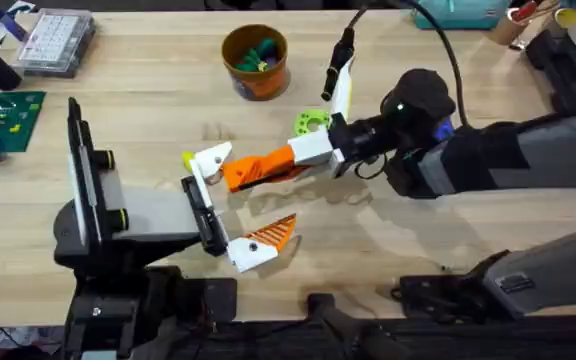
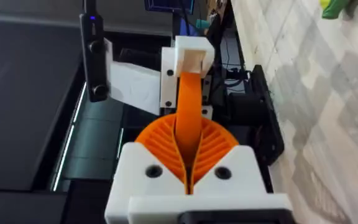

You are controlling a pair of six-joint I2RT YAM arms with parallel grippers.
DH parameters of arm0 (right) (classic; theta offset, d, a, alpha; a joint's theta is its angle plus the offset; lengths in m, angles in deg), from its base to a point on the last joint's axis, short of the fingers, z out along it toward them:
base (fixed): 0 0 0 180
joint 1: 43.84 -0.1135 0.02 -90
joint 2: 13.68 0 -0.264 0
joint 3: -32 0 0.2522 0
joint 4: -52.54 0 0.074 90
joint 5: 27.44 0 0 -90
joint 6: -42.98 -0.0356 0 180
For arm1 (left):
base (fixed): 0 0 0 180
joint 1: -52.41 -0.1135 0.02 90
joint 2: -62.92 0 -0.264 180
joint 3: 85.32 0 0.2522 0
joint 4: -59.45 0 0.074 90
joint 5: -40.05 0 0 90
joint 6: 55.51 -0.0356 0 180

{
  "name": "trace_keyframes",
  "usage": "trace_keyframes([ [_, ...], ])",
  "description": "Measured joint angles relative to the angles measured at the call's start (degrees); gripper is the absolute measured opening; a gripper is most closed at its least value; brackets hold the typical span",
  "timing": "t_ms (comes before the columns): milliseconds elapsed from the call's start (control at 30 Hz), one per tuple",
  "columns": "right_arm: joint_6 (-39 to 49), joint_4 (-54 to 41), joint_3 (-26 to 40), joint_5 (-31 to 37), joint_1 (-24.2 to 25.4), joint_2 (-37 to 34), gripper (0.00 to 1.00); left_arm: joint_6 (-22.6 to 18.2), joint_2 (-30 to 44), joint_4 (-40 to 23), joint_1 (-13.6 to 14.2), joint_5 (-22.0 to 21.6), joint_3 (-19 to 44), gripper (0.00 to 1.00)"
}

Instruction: Pick up the gripper from the table and insert it into the empty holder that is missing its gripper. Then pick up a screw, insert it into the mounting hole, and use the screwdriver to tighten it. Finally, clean up the table by picking up the vegetable and placing it into the bucket.

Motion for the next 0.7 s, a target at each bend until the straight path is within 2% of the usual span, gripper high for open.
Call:
trace_keyframes([
  [700,0.16,-0.08,-0.02,0.27,0.04,0.17,0.020,0.00,0.00,0.00,0.00,-0.04,0.00,0.988],
])
